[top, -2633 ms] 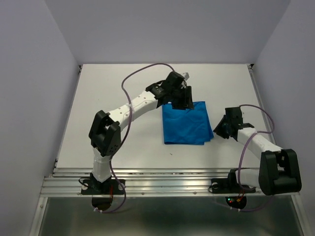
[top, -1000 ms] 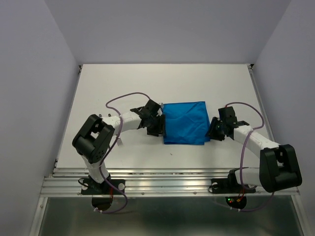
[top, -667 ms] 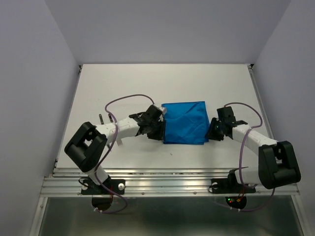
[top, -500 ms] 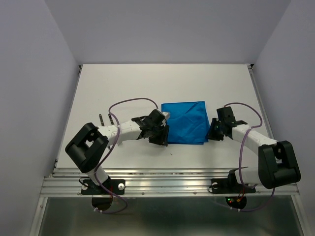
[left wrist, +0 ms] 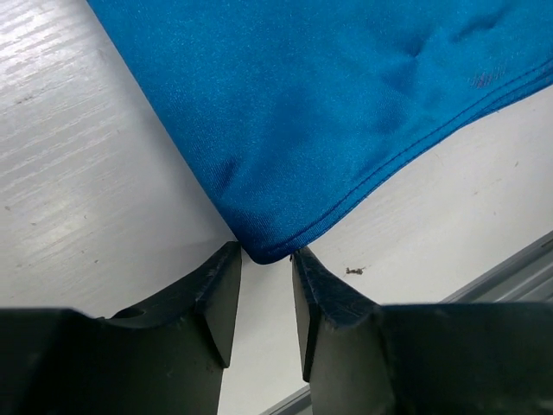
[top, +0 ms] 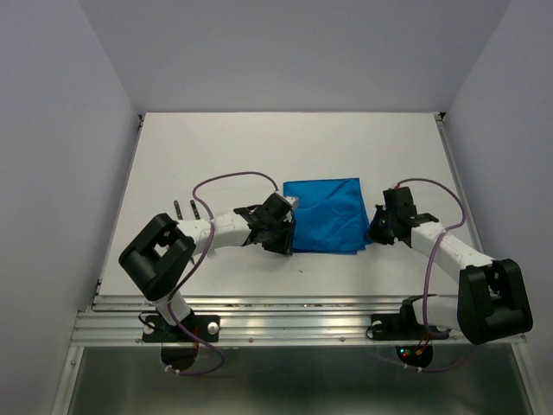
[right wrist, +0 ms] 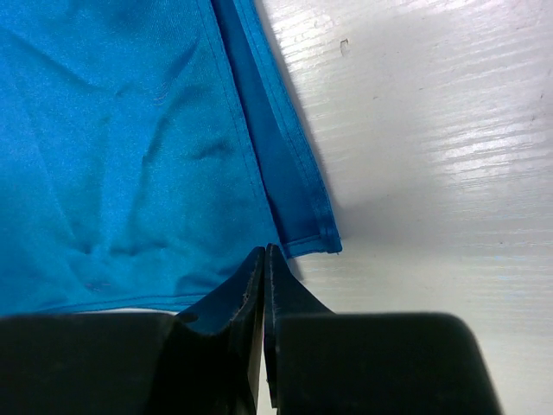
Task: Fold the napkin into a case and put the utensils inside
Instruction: Smooth out the square-folded napkin at the center of the board.
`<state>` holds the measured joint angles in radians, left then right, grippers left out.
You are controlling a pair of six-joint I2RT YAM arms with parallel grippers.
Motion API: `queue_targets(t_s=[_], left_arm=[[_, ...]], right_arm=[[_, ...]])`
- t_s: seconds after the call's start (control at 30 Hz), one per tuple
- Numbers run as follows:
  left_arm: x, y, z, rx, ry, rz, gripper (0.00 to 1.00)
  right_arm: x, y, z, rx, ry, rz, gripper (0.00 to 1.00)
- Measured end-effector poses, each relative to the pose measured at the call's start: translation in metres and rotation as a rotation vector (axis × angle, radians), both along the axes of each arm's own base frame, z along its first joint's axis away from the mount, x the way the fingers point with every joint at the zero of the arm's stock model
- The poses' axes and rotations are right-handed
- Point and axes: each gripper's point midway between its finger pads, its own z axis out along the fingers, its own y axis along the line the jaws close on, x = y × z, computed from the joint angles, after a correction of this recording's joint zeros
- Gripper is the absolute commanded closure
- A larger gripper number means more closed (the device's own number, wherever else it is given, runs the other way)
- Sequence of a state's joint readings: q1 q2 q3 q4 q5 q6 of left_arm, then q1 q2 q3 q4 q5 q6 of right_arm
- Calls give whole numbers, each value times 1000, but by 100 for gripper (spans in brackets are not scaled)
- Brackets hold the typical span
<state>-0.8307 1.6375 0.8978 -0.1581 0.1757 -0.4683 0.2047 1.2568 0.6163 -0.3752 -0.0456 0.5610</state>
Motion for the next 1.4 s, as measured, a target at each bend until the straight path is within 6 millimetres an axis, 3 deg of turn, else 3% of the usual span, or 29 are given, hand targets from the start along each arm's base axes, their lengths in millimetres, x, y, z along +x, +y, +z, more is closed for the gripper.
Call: queue_targets(t_s=[0.17,0.2,0.43,0.57,0.83,1.0,1.3,1.4], left_arm=[[5,2,-2,14,-19,15,63],[6,2,-2,16,-24,19,63],[15,2,-1,20,-63,46,64],[18,1,0,16,-74,57,68],[20,-1,-4,22,-79,63,68],[20,-1,-6,24,-77,63,67],[20,-1,-6,25,-79,65,67],[20,-1,-6,25,-79,66,67]], right_arm=[[0,-1,1,-4,-4,-8,92],[0,-1,1,-4,-4,-9,82],[-1,-1,-2,-3,7,-14,66],[-3,-2,-8,-7,31,-14,65],[-5,3,-15,13,54,2,70],[-6,7,-14,34,55,19,77],[-7,11,-13,51,57,33,71],[-5,12,-15,56,55,34,76]])
